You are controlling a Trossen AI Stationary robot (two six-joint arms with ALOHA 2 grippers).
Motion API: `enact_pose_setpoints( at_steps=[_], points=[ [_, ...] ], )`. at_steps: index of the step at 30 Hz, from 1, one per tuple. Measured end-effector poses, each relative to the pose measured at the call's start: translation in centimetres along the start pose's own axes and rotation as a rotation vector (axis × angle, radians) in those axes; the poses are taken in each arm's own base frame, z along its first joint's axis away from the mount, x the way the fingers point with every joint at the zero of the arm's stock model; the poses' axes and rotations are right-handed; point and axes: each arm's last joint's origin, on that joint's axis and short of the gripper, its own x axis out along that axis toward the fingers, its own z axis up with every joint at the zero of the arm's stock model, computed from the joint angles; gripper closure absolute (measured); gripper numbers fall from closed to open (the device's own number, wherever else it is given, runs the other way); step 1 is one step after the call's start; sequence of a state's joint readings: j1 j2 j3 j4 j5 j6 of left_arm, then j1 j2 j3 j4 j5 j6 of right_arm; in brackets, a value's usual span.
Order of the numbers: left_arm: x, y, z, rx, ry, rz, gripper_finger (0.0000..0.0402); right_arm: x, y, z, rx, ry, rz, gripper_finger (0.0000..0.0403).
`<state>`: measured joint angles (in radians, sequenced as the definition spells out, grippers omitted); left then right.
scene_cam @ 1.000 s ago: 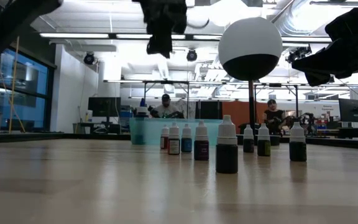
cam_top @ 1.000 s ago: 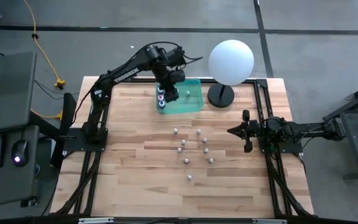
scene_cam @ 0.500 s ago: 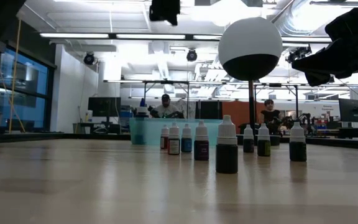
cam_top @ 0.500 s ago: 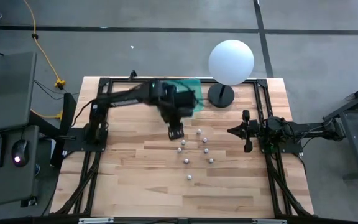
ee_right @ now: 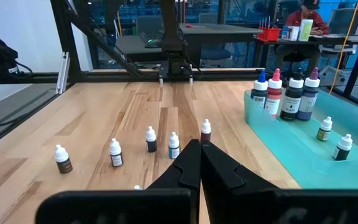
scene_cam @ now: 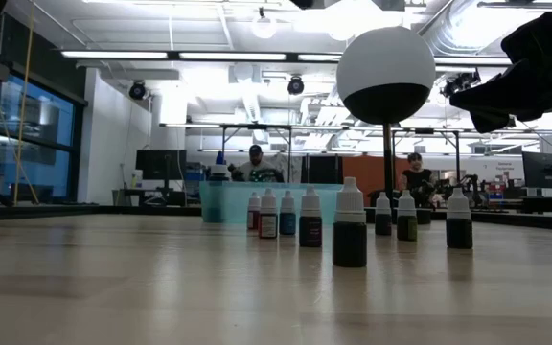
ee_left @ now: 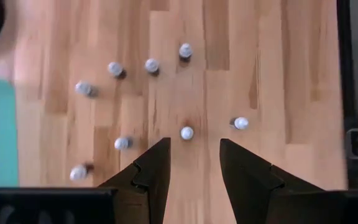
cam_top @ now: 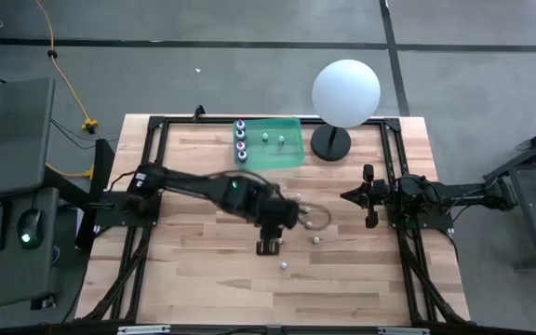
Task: Pick & Place food coloring
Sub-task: Put the small brown food coloring bottle into the green bin
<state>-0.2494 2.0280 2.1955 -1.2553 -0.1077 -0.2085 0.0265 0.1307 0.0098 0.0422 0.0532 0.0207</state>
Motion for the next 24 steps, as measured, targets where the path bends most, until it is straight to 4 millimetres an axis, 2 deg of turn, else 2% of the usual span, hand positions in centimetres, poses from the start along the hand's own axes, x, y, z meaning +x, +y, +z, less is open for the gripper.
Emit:
enact_pose_setpoints(
  at_steps=[4, 9, 12, 19, 24],
  points=[
    [3.6, -1.3, -1.2, 0.068, 0.061, -0.060, 0.0268, 0.0, 0.0, 0.0, 0.000, 0.000, 0.000, 0.0402],
    [7.4, -1.3, -1.4, 0.039, -0.004, -0.279, 0.0268, 0.0, 0.0, 0.0, 0.000, 0.000, 0.000, 0.0402],
    [7.8, -1.2, -1.1, 0.028, -0.048, -0.351, 0.0268, 0.0, 0.0, 0.0, 0.000, 0.001, 0.000, 0.0402],
    [8.7, -1.2, -1.6, 0.034, -0.042, -0.317, 0.0268, 0.0, 0.0, 0.0, 0.000, 0.001, 0.000, 0.0402],
    [10.1, -1.6, -2.3, 0.076, -0.051, -0.377, 0.0268, 0.0, 0.0, 0.0, -0.001, 0.000, 0.000, 0.0402]
  ],
)
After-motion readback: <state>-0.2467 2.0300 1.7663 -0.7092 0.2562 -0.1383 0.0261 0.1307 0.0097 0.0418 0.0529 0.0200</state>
